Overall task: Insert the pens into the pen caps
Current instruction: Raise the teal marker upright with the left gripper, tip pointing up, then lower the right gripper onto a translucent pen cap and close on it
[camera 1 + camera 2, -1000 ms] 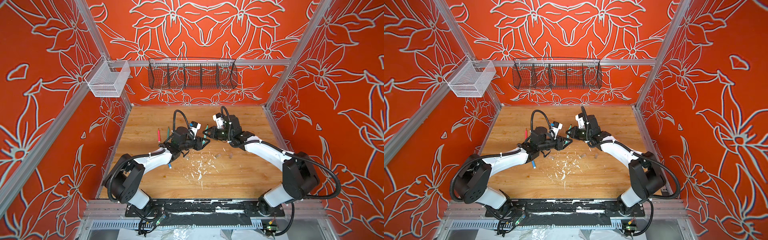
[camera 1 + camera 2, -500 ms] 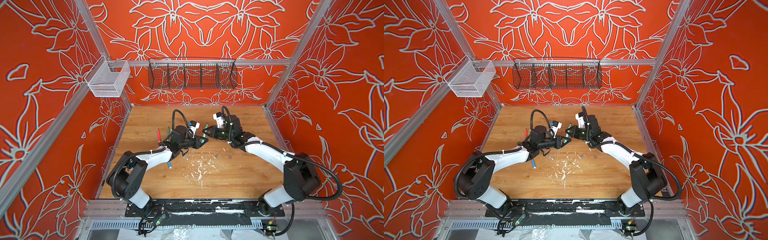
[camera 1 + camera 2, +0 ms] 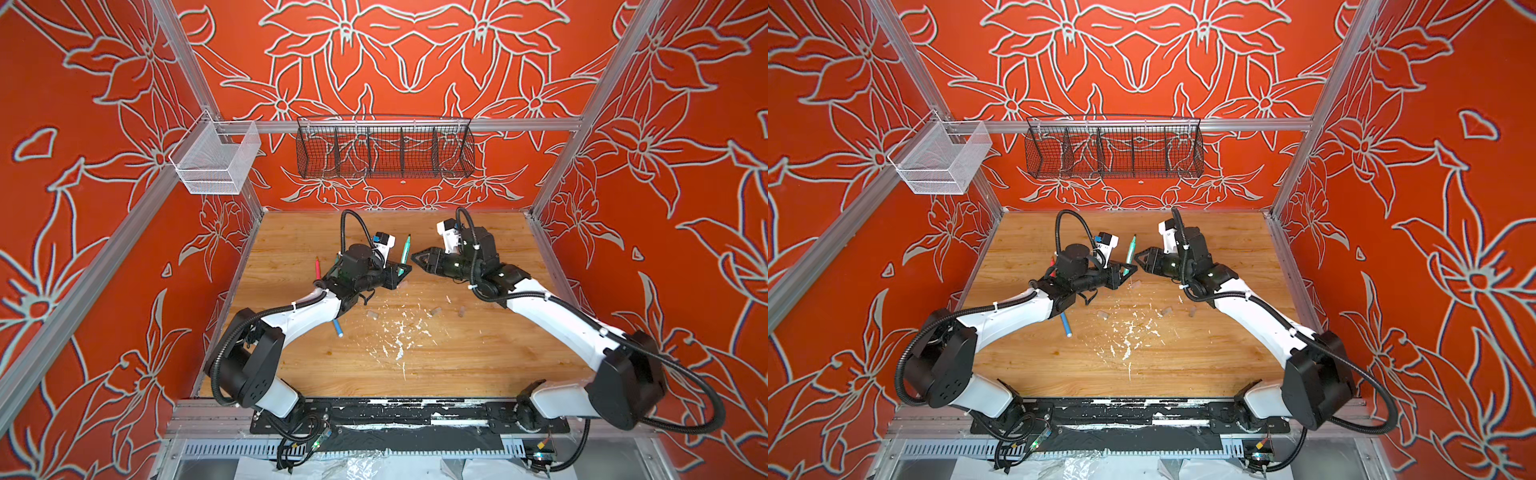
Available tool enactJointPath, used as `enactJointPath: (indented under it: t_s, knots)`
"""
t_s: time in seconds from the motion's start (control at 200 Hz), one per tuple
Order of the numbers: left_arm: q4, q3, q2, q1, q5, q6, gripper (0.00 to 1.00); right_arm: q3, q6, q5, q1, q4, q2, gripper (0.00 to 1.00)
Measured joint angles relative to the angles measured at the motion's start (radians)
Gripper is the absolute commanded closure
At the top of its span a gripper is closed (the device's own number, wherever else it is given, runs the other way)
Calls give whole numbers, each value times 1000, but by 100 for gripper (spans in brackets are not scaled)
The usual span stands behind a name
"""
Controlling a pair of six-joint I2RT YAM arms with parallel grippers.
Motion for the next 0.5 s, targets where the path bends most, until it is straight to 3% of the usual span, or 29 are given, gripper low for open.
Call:
enactJointPath:
  t_s: [0.24,0.495]
  knots:
    - [-16,18,-85,-6,-57,135,100,16,-85,274,-1,-201,-136,61]
    - [-95,-2,-131,-124,-87,264,100,-58,-87,396,-6,-340,-35,63]
